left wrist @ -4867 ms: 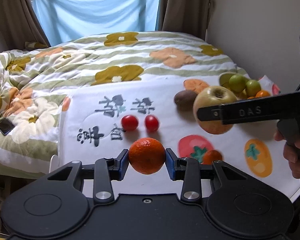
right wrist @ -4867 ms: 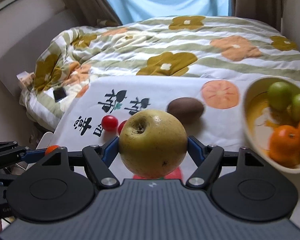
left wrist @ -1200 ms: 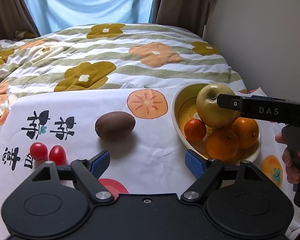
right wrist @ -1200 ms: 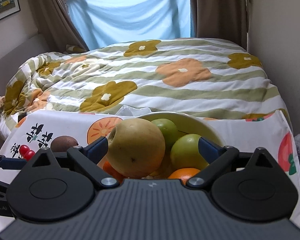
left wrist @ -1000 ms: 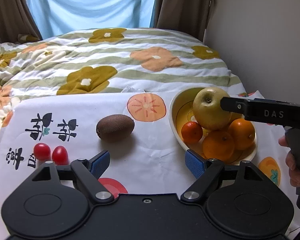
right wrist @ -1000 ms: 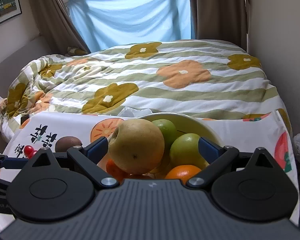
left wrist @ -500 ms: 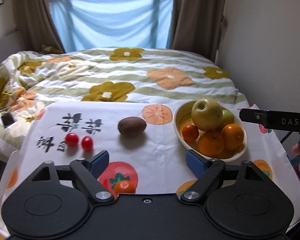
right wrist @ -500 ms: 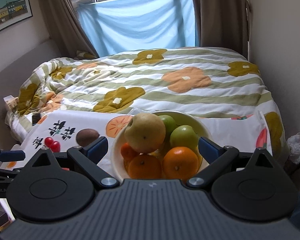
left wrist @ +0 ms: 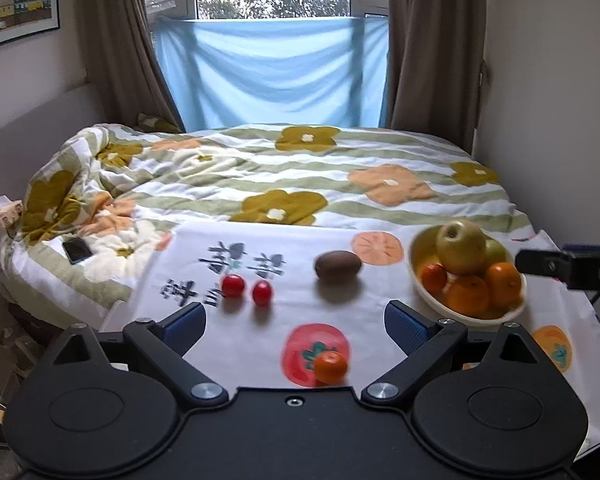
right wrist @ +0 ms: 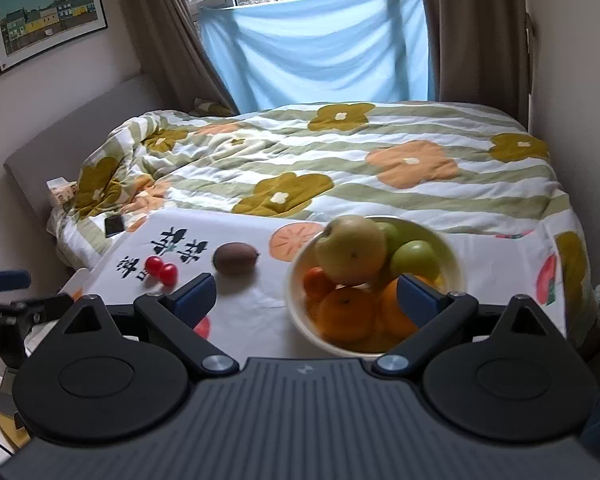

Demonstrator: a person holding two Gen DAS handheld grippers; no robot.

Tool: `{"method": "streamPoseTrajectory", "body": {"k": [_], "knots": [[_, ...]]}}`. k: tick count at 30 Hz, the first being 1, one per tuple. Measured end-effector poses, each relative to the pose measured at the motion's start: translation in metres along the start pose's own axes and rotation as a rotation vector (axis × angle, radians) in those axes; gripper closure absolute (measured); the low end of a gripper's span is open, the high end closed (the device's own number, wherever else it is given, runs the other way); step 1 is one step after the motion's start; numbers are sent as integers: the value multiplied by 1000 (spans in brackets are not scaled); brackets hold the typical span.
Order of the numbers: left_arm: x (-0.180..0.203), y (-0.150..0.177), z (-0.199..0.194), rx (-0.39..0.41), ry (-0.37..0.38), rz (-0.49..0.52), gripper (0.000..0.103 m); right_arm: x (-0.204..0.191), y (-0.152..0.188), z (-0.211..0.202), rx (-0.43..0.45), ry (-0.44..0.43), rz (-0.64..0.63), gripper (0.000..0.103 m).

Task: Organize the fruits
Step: 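Move the left tool to the cherry tomatoes while the right tool approaches the kiwi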

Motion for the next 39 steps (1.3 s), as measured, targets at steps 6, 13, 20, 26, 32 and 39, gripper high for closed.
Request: {"method": "streamPoseTrajectory", "body": {"k": [6,13,20,26,32,39], "knots": [[-38,-12,10,7,7,10,5,-29,-6,11,-10,3,4,0],[-84,-26,48,-33,42,27,4,-66,-13,50,-20,32,55,0],[-116,-31,104,-111,96,56,4,-98,-14,98,-61,93,34,0],[-130,-32,153,-189,167,83,4,-110,-10,135,-99,156,76,0],[-129,-27,190,-264,242,153,18,-111,-8,160,-127,192,133,0],[-121,-19,218,-311,304,253,30,-110,-9,176,-139,230,168,0]]}}
Point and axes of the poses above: each gripper's, at about its wrist camera, not at the fingertips, and z roughly the way its jaws point, x to its right, y to its underside, the point moved 2 cm from there along z, roughly the way its jaws point
